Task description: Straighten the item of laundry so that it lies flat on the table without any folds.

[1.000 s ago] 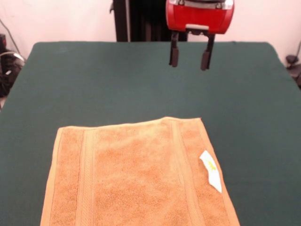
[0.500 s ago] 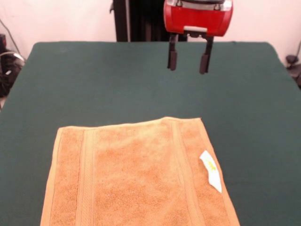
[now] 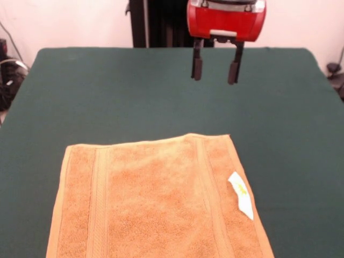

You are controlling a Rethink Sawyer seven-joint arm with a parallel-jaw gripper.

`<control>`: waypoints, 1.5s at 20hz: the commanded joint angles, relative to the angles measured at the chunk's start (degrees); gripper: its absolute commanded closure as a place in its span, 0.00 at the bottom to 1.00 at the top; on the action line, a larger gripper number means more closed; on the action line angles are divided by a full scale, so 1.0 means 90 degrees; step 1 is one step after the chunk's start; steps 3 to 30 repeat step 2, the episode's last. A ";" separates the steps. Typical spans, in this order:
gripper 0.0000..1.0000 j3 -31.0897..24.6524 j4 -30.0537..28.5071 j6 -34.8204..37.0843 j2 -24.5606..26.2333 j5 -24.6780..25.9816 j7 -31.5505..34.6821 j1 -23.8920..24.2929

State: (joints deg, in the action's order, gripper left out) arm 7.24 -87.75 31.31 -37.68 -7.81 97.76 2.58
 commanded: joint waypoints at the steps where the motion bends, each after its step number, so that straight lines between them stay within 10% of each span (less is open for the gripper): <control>1: 0.00 -0.0463 -0.0512 0.0009 0.0594 -0.0183 0.1253 -0.0081; 30: 0.00 -0.0466 -0.0463 0.0107 0.0610 -0.0186 0.1229 -0.0068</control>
